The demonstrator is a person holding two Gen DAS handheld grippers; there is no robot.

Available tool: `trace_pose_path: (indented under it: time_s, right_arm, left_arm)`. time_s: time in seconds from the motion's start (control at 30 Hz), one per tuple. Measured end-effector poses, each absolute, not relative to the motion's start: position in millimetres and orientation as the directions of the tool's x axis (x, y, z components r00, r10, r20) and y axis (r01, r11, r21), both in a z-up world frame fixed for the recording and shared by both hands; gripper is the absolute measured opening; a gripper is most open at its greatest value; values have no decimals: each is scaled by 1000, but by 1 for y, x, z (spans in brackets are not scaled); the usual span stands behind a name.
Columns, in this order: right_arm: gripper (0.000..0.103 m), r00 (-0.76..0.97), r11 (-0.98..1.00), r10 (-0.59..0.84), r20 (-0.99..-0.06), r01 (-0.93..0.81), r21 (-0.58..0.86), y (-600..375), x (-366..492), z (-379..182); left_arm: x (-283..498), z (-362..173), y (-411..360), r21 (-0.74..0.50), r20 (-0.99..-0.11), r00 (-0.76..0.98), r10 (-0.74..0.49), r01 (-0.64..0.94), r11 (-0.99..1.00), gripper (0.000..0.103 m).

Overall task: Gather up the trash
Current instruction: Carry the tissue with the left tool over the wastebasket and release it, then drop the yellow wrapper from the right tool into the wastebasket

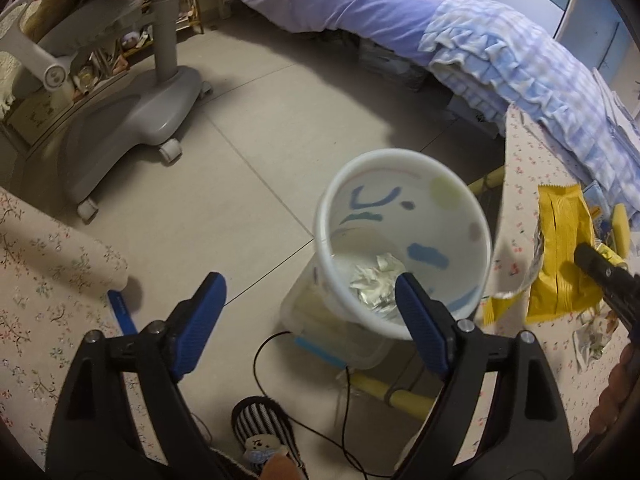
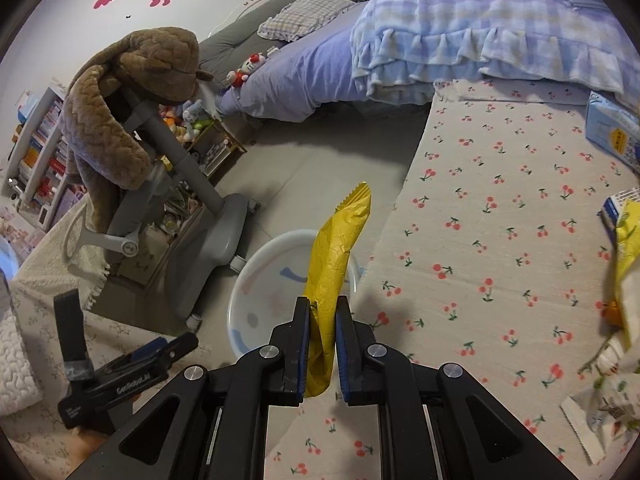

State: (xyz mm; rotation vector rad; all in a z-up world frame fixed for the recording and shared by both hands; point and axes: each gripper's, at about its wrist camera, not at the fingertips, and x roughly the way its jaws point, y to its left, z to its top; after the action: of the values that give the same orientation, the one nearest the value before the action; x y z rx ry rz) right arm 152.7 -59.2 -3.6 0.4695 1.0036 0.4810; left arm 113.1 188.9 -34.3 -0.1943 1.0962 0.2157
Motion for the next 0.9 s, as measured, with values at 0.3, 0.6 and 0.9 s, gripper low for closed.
trace_pose_path:
  time_s: [0.3, 0.6, 0.9]
  right_arm:
    - [65, 397, 765, 620, -676, -116, 633, -45, 164, -25]
    - [76, 462, 837, 519, -719, -101, 538, -63, 150, -4]
    - [79, 538, 932, 332, -775, -61, 357, -106, 119, 24]
  left_arm:
    - [113, -37, 195, -56, -900, 430, 71, -275, 960, 90]
    - [114, -35, 186, -59, -900, 432, 53, -243, 968, 94]
    - [114, -28, 166, -102, -896, 444, -3, -200, 975, 94]
